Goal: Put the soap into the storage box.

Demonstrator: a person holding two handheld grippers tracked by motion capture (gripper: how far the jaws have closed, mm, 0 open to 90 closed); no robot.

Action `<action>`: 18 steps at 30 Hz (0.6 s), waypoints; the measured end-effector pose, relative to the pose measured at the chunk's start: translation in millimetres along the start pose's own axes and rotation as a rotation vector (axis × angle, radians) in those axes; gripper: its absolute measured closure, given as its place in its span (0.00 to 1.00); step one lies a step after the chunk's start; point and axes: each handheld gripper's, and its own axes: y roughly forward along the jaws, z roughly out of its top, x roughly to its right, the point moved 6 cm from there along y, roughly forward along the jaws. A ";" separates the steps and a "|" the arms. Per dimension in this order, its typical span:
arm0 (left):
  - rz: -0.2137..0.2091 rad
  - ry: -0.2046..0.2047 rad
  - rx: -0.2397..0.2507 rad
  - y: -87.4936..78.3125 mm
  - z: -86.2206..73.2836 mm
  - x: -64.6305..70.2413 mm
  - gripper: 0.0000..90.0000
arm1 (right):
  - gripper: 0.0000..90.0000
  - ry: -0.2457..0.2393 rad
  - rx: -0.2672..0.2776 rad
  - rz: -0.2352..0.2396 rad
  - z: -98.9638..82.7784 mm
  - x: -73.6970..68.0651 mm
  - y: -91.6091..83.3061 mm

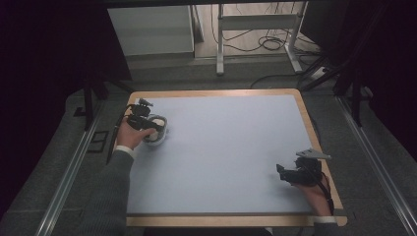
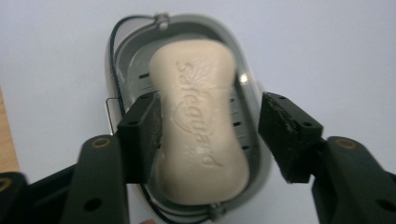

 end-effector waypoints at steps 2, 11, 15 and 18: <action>-0.011 0.018 0.017 -6.1 0.4 4.9 0.40 | 0.08 0.000 0.000 0.003 0.3 -1.4 -0.2; -0.079 0.099 0.065 -19.3 -4.8 32.3 0.35 | 0.08 -0.001 -0.004 -0.002 -2.1 -0.2 -0.8; -0.107 0.150 0.076 -18.6 -11.3 45.0 0.33 | 0.08 0.006 0.000 -0.005 -2.4 1.6 -3.0; -0.121 0.195 0.086 -18.7 -20.8 55.1 0.33 | 0.08 0.003 0.004 -0.006 -1.8 1.6 -3.2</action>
